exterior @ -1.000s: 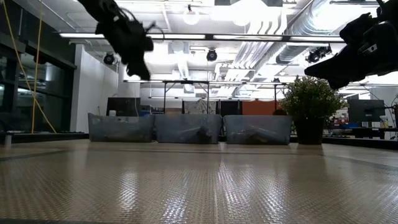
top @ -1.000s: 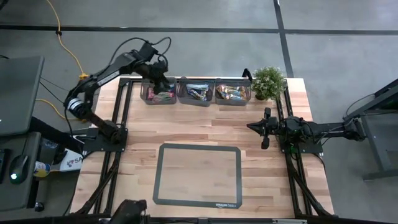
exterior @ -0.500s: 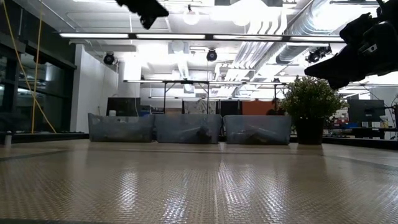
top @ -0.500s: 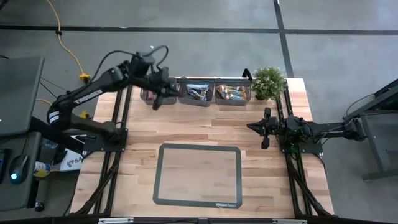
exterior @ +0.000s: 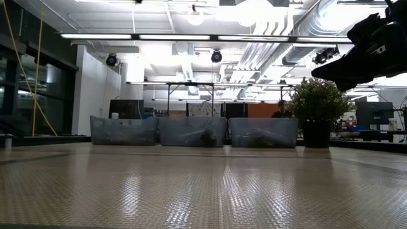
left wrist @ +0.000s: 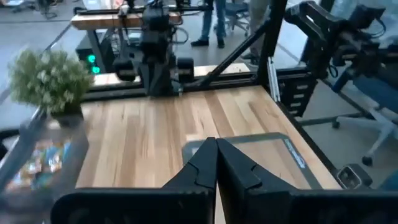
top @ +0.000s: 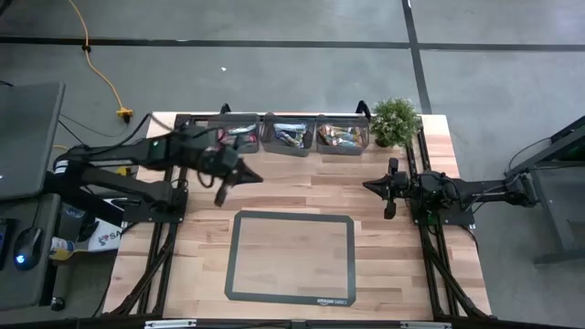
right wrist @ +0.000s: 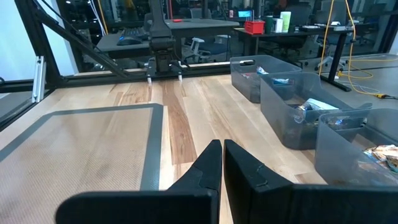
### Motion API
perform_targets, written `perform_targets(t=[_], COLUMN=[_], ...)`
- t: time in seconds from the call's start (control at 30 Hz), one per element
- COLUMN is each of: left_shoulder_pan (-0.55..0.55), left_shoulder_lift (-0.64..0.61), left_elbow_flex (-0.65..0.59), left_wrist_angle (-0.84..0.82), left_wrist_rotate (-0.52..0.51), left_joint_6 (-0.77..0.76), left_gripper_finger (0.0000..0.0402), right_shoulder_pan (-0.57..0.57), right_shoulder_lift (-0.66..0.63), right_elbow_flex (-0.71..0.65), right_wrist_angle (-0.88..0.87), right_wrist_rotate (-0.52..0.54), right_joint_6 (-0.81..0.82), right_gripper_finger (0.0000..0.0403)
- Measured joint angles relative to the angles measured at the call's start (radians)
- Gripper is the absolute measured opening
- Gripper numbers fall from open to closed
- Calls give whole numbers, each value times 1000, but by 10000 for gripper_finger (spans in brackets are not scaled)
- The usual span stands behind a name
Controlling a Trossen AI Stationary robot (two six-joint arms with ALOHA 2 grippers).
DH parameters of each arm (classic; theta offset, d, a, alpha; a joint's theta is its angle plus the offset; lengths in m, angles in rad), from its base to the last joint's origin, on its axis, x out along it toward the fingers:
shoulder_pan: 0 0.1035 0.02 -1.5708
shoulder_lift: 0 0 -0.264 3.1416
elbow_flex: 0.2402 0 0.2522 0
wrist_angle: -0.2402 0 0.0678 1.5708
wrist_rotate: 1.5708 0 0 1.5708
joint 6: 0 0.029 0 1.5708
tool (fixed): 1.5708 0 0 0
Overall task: Pick and place Granola Bars by type
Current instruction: Return to Home Position
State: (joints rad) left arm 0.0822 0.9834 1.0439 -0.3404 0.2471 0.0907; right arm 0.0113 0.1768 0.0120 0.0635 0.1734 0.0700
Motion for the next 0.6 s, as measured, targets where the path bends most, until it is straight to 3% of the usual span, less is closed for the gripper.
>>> perform_targets(t=[0.27,0.6], left_shoulder_pan=[2,2], left_shoulder_lift=[-359,-737], left_elbow_flex=[-372,-689], left_wrist_angle=[169,340], left_wrist_rotate=[-39,-127], left_joint_6=[-164,-286], left_gripper_finger=[0,0], right_shoulder_pan=[0,0], right_shoulder_lift=[0,0], right_elbow_flex=[0,0], right_wrist_angle=[0,0], right_wrist_rotate=[0,0], right_joint_6=[0,0], right_gripper_finger=[0,0])
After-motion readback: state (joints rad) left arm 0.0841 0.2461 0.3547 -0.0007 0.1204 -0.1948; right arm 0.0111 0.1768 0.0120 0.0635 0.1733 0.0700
